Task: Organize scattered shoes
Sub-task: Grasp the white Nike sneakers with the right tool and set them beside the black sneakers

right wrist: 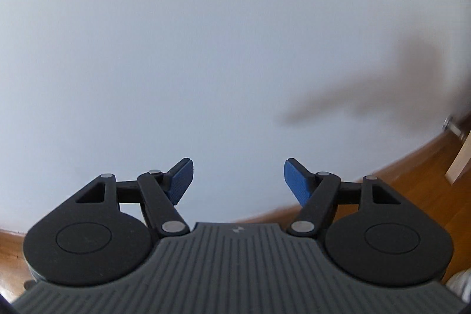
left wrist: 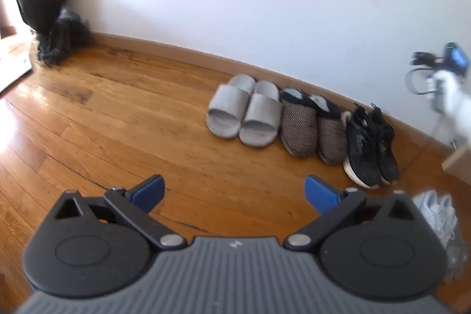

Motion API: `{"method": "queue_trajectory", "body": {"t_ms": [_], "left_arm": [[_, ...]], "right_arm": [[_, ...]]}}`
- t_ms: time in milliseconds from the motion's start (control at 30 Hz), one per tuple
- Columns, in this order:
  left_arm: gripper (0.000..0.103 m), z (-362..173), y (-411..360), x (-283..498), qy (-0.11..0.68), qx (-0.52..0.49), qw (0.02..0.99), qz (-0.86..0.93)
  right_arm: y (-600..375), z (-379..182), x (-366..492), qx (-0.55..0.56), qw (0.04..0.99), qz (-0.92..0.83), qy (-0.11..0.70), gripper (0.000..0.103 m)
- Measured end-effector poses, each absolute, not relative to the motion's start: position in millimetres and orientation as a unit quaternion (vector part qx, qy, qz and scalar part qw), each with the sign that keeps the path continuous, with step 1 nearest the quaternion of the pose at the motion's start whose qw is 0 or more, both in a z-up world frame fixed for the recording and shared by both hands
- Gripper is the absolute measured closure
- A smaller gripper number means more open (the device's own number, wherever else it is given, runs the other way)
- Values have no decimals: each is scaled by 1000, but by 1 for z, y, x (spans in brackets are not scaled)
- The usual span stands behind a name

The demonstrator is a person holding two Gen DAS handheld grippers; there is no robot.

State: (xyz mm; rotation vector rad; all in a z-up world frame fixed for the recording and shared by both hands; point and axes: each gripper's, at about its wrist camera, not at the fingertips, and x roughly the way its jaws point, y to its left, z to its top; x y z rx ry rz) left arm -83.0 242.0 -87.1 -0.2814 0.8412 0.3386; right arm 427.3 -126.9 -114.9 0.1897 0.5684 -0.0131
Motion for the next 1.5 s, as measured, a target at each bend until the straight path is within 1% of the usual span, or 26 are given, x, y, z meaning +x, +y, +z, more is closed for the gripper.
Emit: {"method": "queue_trajectory", "body": {"t_ms": [100, 133, 200, 233, 300, 400, 433, 467, 533, 633, 767, 800, 833, 900, 933, 967, 1000, 1067, 1167, 1400, 1500], "left_arm": [[0, -84, 240, -72, 391, -119, 897, 169], [0, -83, 239, -67, 387, -114, 899, 171], [0, -82, 238, -65, 378, -115, 902, 174], [0, -82, 238, -64, 373, -117, 904, 176], [0, -84, 238, -63, 368, -130, 905, 170], [0, -92, 234, -52, 383, -141, 899, 162], [0, -96, 232, -49, 390, -141, 896, 160], [0, -98, 230, -46, 396, -141, 894, 158], [0, -106, 222, -37, 415, -132, 888, 151], [0, -116, 211, -26, 437, -120, 880, 138], [0, -124, 204, -18, 458, -103, 873, 129], [0, -126, 205, -17, 461, -101, 872, 130], [0, -128, 206, -15, 465, -100, 870, 130], [0, -130, 210, -12, 469, -106, 867, 130], [0, -132, 212, -11, 470, -109, 866, 131], [0, -133, 213, -11, 472, -110, 865, 132], [0, -134, 214, -9, 474, -111, 863, 133], [0, -138, 218, -5, 482, -114, 858, 137], [0, -141, 219, 4, 492, -118, 852, 135], [0, -146, 217, 10, 506, -114, 846, 119], [0, -148, 219, 9, 510, -115, 844, 120]], "right_arm": [[-163, -75, 419, 68, 959, -4, 277, 28], [-180, -72, 409, 62, 958, -3, 279, 24], [-230, -65, 381, 45, 957, 1, 286, 23], [-253, -68, 367, 36, 954, 2, 298, 21], [-289, -88, 343, 21, 941, 16, 337, 20], [-346, -155, 300, 10, 893, 34, 448, 22], [-363, -180, 287, 6, 874, 33, 484, 24], [-374, -198, 279, 6, 861, 33, 508, 30], [-388, -237, 270, 25, 835, 42, 548, 35], [-397, -281, 278, 46, 812, 58, 579, 35], [-381, -311, 291, 1, 799, 58, 599, 35], [-378, -317, 293, -11, 792, 53, 608, 32], [-374, -326, 299, -31, 788, 42, 614, 24], [-370, -335, 308, -34, 784, 29, 620, 27], [-369, -339, 311, -30, 782, 24, 623, 32], [-367, -341, 313, -29, 781, 23, 623, 45], [-366, -338, 313, -28, 783, 25, 621, 50], [-367, -332, 313, -18, 789, 13, 614, 69], [-356, -325, 332, -10, 798, 16, 603, 73], [-295, -316, 390, -47, 818, 81, 567, 72], [-275, -320, 425, -47, 826, 62, 558, 72]]}}
